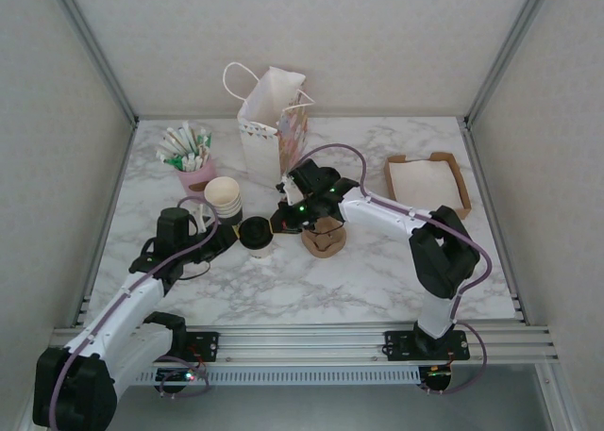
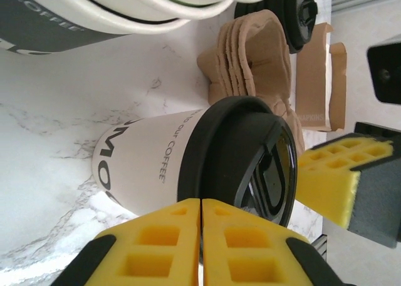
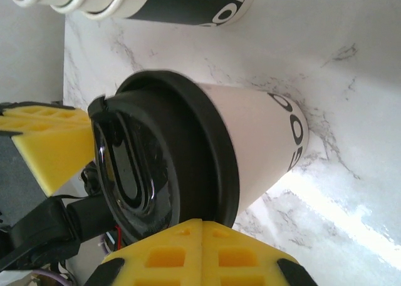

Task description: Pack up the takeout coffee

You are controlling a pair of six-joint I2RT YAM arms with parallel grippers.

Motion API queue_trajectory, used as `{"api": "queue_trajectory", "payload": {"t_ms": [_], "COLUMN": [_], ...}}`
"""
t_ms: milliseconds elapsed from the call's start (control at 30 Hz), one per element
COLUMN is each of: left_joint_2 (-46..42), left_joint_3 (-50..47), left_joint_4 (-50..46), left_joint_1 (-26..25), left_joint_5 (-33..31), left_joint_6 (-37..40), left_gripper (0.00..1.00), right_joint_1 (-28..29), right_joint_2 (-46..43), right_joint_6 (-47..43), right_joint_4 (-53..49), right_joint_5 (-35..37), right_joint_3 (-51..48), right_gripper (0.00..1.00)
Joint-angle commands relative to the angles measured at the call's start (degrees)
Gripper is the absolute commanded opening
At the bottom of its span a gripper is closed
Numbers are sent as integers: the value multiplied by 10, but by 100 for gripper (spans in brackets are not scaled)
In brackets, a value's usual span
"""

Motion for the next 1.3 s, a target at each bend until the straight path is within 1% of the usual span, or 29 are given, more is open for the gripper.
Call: {"api": "queue_trajectory", "payload": {"t_ms": [0,167,200,300,400,667,733,833,900,967,1000,1067,1100,1267], "left_joint_2": [-10,-15,-19,-39,-68,-132,-142,-150,-156,-164,-167,-170,-170,-155], "left_joint_3": [31,49,54,78,110,169,180,185,179,168,163,160,161,183], "left_joint_4": [-35,-50,-53,-66,-81,-84,-87,-88,-81,-70,-65,-57,-54,-60], "left_joint_1": [7,10,11,11,10,7,6,6,5,3,2,1,0,-3], "left_joint_5": [-20,-30,-32,-47,-65,-76,-84,-90,-92,-92,-92,-91,-89,-91], "left_joint_6": [5,8,10,16,25,40,44,44,39,33,30,24,24,30], "left_gripper": [13,17,19,29,43,73,81,90,95,99,100,100,100,100], "right_joint_1": [6,4,3,2,1,-3,-4,-5,-4,-5,-5,-5,-4,-5], "right_joint_2": [-33,-61,-71,-108,-147,-265,-300,-347,-377,-402,-411,-424,-428,-441], "right_joint_6": [-15,-32,-38,-54,-72,-110,-116,-122,-125,-127,-127,-129,-129,-120], "right_joint_4": [-36,-63,-69,-80,-95,-117,-117,-112,-111,-111,-112,-117,-118,-127], "right_joint_5": [19,36,44,65,90,143,149,155,160,166,169,172,174,196], "right_joint_3": [25,33,31,21,8,-48,-67,-97,-116,-130,-134,-139,-139,-141], "right_gripper": [0,2,3,9,16,34,40,55,68,82,88,96,99,99]}}
